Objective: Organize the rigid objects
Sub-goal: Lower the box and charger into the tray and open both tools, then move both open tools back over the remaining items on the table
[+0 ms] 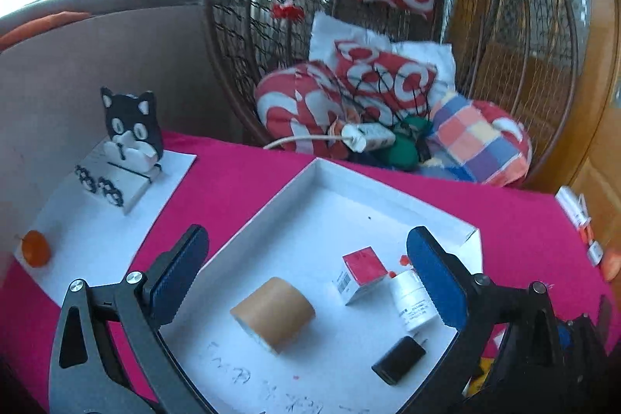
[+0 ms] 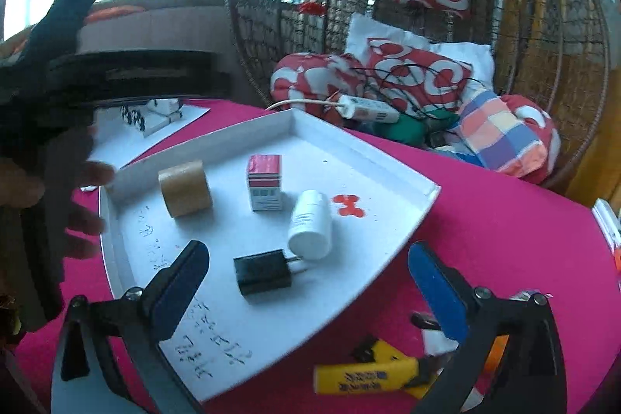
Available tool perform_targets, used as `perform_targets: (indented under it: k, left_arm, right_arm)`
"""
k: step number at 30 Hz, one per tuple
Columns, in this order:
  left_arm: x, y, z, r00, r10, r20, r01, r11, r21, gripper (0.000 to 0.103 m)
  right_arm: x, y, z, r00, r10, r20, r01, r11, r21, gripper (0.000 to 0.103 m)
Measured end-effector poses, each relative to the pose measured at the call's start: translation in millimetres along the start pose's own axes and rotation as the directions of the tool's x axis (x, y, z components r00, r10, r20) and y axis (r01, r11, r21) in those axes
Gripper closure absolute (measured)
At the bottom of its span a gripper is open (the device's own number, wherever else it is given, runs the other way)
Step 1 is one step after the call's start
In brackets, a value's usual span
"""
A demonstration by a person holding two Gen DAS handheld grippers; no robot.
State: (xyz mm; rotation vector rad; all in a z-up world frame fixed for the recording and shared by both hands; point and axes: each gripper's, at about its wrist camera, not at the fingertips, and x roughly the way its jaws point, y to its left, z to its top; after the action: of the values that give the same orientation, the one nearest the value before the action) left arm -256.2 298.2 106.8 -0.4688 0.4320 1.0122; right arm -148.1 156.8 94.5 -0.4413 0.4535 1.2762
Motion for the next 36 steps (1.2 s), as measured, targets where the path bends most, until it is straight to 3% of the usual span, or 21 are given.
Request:
perform_targets:
  k: [6,9,13,15,17,20,22,23,25,27,33,36]
  left_arm:
    - [-33.3,27.8,-1.2,0.998,-0.013,0.056,0.019,0.993,-0.113,0.0]
    - [-48.0,19.2,-6.0,0.995,-0.043,0.089,0.05,0.995,-0.088,0.0]
    - [-58.0,-17.1,-24.4,0.976,-0.196,0.09,0.196,0.981,0.014,0.0]
    - [-57.0,-45.9,-33.8,0.96,-0.278,0.043,0.271,0.955,0.117,0.0]
    - [-55.3,-78.9,-49.8,0.927,-0.372,-0.044,0.371,0.899,0.234,0.0]
    - [-50.2,-112.5,-72.7,0.876,-0.448,-0.177,0.482,0.827,0.291,0.0]
    - [-43.0,-134.2,-91.6,0.824,-0.487,-0.289,0.561,0.769,0.306,0.0]
    - [-41.8,-142.3,-97.7,0.817,-0.481,-0.318,0.57,0.756,0.322,0.0]
    - [-40.1,-163.4,-115.3,0.815,-0.446,-0.369,0.572,0.718,0.396,0.0]
    - [-37.7,-178.0,-125.0,0.817,-0.419,-0.396,0.569,0.698,0.436,0.001]
    - [-23.5,-199.6,-142.4,0.827,-0.351,-0.44,0.548,0.68,0.487,0.02]
    - [-9.3,-199.9,-144.5,0.828,-0.319,-0.461,0.536,0.691,0.485,0.022]
  right_arm:
    - [-29.9,-45.4,-1.8,0.996,-0.062,0.061,0.052,0.987,0.155,0.0]
    - [-60.3,-70.7,0.8,0.981,-0.121,0.149,0.084,0.969,0.23,0.0]
    - [-114.6,-114.3,1.3,0.939,-0.19,0.288,0.09,0.941,0.327,0.0]
    - [-125.1,-136.2,-2.5,0.942,-0.158,0.296,0.038,0.927,0.374,0.0]
    - [-129.1,-158.6,-15.2,0.952,-0.107,0.287,-0.029,0.902,0.431,0.0]
    - [-128.3,-178.0,-40.2,0.949,-0.221,0.226,0.077,0.854,0.514,0.0]
    - [-125.5,-188.0,-54.7,0.949,-0.249,0.191,0.109,0.833,0.542,0.0]
    - [-123.0,-192.6,-61.3,0.951,-0.257,0.169,0.127,0.828,0.546,0.0]
    - [-123.4,-198.1,-72.5,0.946,-0.292,0.137,0.174,0.818,0.548,0.0]
    - [-127.6,-204.9,-82.9,0.943,-0.306,0.127,0.184,0.803,0.567,0.0]
    - [-137.1,-228.0,-99.2,0.947,-0.294,0.133,0.145,0.756,0.638,0.0]
    - [-139.6,-231.3,-102.1,0.947,-0.288,0.14,0.134,0.754,0.643,0.0]
